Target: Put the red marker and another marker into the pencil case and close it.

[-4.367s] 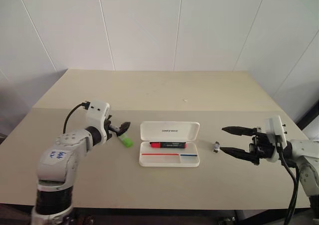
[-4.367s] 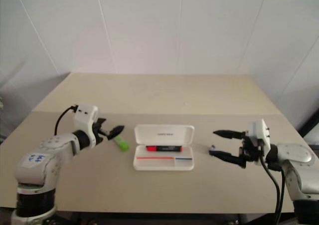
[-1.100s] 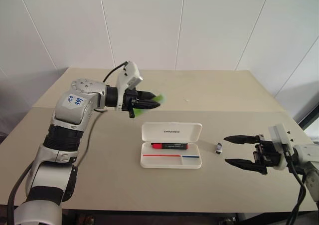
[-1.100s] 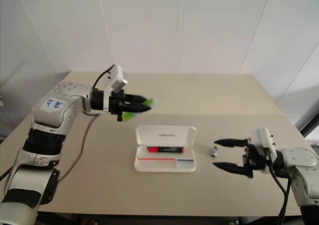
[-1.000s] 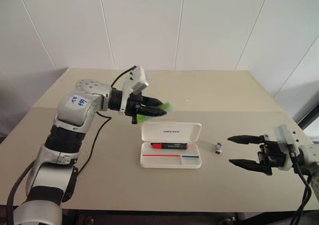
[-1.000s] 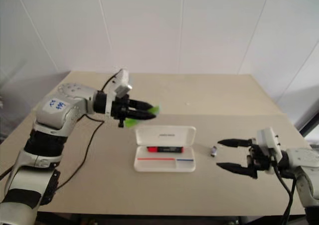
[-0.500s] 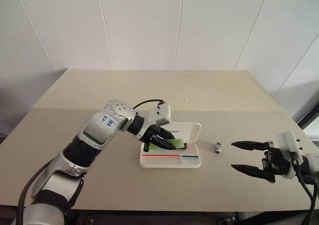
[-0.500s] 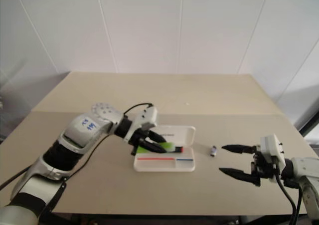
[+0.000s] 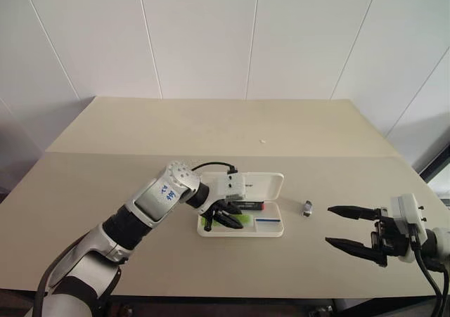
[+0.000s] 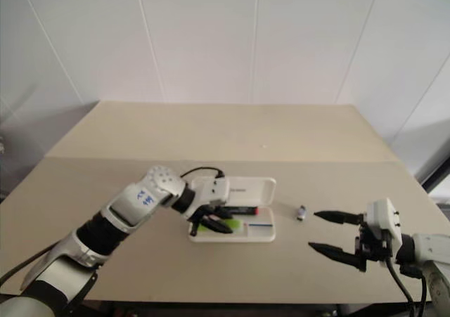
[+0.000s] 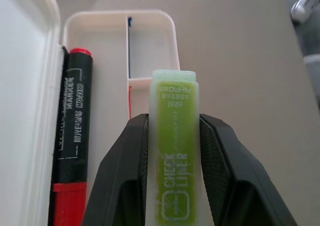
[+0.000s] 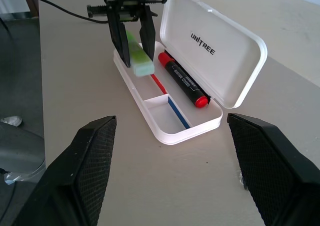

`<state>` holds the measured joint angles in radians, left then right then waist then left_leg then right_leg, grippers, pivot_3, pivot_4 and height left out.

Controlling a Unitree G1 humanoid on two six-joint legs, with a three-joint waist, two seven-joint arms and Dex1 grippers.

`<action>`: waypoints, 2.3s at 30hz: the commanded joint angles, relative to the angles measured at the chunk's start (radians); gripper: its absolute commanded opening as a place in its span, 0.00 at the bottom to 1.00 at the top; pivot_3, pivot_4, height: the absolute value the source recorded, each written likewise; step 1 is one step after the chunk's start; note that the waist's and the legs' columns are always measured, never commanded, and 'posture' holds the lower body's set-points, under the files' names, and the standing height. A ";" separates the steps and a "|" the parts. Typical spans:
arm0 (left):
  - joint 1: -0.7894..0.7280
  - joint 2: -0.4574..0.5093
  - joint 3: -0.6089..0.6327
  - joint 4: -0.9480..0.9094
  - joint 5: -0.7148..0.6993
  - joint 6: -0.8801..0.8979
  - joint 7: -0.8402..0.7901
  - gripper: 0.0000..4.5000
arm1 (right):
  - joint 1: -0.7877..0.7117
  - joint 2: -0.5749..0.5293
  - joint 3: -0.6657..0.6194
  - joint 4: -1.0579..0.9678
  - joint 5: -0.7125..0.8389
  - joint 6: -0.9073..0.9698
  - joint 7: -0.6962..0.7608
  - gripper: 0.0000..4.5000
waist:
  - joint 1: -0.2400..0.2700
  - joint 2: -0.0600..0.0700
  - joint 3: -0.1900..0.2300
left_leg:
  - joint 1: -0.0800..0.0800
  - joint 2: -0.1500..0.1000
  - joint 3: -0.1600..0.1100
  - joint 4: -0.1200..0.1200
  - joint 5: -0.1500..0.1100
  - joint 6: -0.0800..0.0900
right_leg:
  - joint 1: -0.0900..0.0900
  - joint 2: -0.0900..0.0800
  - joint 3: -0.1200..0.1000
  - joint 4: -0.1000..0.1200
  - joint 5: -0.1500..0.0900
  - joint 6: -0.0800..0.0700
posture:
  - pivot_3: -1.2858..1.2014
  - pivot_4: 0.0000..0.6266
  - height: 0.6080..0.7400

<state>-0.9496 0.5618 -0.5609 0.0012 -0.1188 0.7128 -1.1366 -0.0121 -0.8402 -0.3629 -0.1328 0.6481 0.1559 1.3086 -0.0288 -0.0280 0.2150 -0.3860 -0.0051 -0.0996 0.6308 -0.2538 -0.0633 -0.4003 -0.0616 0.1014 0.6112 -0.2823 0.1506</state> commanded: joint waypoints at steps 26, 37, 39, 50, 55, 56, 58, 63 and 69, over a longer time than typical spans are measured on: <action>-0.020 -0.100 0.016 0.112 0.090 -0.075 -0.008 0.74 | 0.081 0.002 -0.094 -0.084 0.042 0.001 -0.051 1.00 | 0.001 0.000 0.000 | 0.000 0.000 0.000 0.000 0.000 0.000 | 0.000 0.000 0.000 0.000 0.000 0.000 | 0.52 0.24 1.00; 0.003 -0.082 0.098 -0.010 0.016 -0.029 -0.034 0.99 | 0.061 0.042 -0.049 -0.105 -0.015 -0.011 -0.154 1.00 | 0.000 0.000 0.000 | 0.000 0.000 0.000 0.000 0.000 0.000 | 0.000 0.000 0.000 0.000 0.000 0.000 | 0.52 0.24 1.00; 0.031 -0.061 0.138 -0.045 -0.023 -0.011 -0.048 0.99 | 0.061 0.084 -0.015 -0.117 -0.065 -0.014 -0.230 1.00 | 0.000 0.000 0.000 | 0.000 0.000 0.000 0.000 0.000 0.000 | 0.000 0.000 0.000 0.001 0.000 0.000 | 0.52 0.24 1.00; 0.249 0.002 0.417 -0.184 -0.258 -0.057 -0.076 0.99 | -0.002 0.346 0.169 -0.196 -0.328 0.095 -0.725 1.00 | 0.000 0.001 0.000 | 0.003 0.001 0.000 0.000 0.000 0.000 | 0.000 0.000 0.000 0.007 -0.002 -0.003 | 0.52 0.24 1.00; 0.319 0.043 0.501 -0.149 -0.310 -0.200 -0.141 0.99 | -0.060 0.448 0.217 -0.158 -0.409 0.155 -0.896 1.00 | 0.000 0.001 -0.001 | 0.003 0.001 0.000 0.000 0.001 -0.001 | 0.000 0.000 0.000 0.008 -0.002 -0.004 | 0.52 0.24 1.00; 0.327 0.046 0.520 -0.130 -0.321 -0.248 -0.163 0.99 | -0.073 0.464 0.228 -0.142 -0.433 0.162 -0.926 1.00 | 0.000 0.001 -0.001 | 0.003 0.001 0.000 0.000 0.001 -0.001 | 0.000 0.000 0.000 0.008 -0.003 -0.006 | 0.52 0.24 1.00; 0.335 0.056 0.550 -0.087 -0.335 -0.335 -0.213 0.99 | -0.098 0.491 0.243 -0.101 -0.474 0.171 -0.979 1.00 | 0.001 0.001 -0.001 | 0.003 0.001 -0.001 0.000 0.001 -0.001 | 0.000 0.000 0.000 0.008 -0.003 -0.007 | 0.52 0.24 1.00; 0.336 0.074 0.617 -0.002 -0.402 -0.423 -0.307 0.99 | -0.141 0.535 0.251 -0.033 -0.533 0.197 -1.076 1.00 | -0.001 0.001 -0.001 | 0.003 0.000 0.000 -0.001 0.001 -0.001 | -0.001 0.000 -0.001 0.007 -0.003 -0.007 | 0.52 0.24 1.00; 0.355 0.128 0.677 0.077 -0.442 -0.462 -0.386 0.99 | -0.138 0.579 0.239 -0.015 -0.552 0.239 -1.158 1.00 | -0.003 0.001 -0.001 | 0.003 0.001 0.000 -0.003 0.001 -0.001 | -0.004 0.000 -0.001 0.009 -0.003 -0.006 | 0.52 0.24 1.00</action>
<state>-0.6042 0.6726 0.0797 0.0784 -0.5261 0.2691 -1.4996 -0.1586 -0.2640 -0.1041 -0.1479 0.1118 0.3742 0.1853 -0.0315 -0.0268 0.2139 -0.3831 -0.0040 -0.1000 0.6278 -0.2527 -0.0647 -0.4044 -0.0616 0.1007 0.6208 -0.2851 0.1444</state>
